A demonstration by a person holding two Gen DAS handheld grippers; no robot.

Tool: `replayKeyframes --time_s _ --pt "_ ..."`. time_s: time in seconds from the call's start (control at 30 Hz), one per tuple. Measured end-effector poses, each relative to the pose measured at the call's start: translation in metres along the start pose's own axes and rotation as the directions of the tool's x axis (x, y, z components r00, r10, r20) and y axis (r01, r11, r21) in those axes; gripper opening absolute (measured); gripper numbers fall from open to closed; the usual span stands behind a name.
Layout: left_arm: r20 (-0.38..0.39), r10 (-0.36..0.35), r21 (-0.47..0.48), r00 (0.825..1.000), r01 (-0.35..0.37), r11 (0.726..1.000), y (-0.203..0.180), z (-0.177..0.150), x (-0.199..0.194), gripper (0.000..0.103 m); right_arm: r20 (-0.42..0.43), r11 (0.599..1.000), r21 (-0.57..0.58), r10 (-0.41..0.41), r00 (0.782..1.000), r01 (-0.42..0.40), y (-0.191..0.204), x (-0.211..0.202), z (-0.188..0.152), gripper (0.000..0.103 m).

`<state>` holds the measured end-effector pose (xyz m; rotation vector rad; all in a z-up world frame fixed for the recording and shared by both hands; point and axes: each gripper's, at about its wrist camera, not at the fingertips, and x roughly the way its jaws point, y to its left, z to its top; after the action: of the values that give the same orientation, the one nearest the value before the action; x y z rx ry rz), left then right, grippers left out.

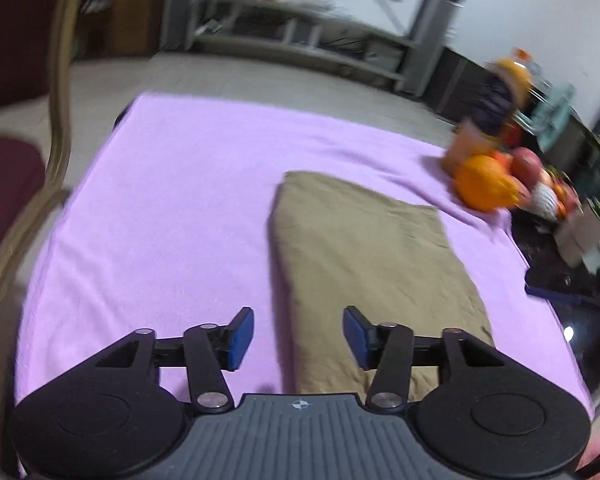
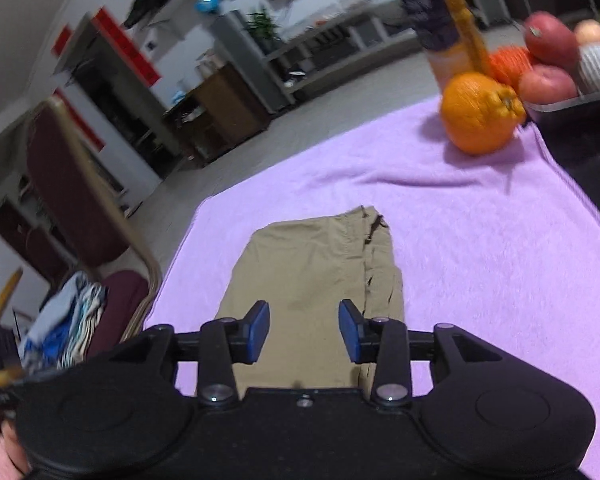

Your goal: Fold clothes

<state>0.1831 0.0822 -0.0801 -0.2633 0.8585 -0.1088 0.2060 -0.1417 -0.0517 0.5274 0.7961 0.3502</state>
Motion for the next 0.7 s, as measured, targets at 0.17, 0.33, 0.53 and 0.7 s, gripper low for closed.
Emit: replayKeyframes --time_s 0.17,0.33,0.53,0.7 --pt "-0.062 -0.054 -0.142 0.997 0.045 0.989 0.018 0.013 0.025 0.063 -0.052 0.99 0.143 0.001 0.999 0.007 -0.021 0.027 0.01 0.06" --pt "-0.132 -0.073 -0.191 0.989 0.047 0.98 0.026 0.017 0.049 0.066 -0.116 0.978 0.204 -0.019 0.993 0.043 -0.044 0.044 0.018 0.068" --pt "-0.153 -0.119 -0.227 0.981 0.082 0.97 0.03 0.006 0.059 0.066 -0.222 0.95 0.308 0.017 0.975 0.053 -0.071 0.057 0.009 0.067" --pt "-0.147 -0.19 -0.233 0.971 0.152 0.96 0.027 0.008 0.067 0.065 -0.282 0.918 0.397 0.134 0.95 -0.011 -0.079 0.067 -0.002 0.063"
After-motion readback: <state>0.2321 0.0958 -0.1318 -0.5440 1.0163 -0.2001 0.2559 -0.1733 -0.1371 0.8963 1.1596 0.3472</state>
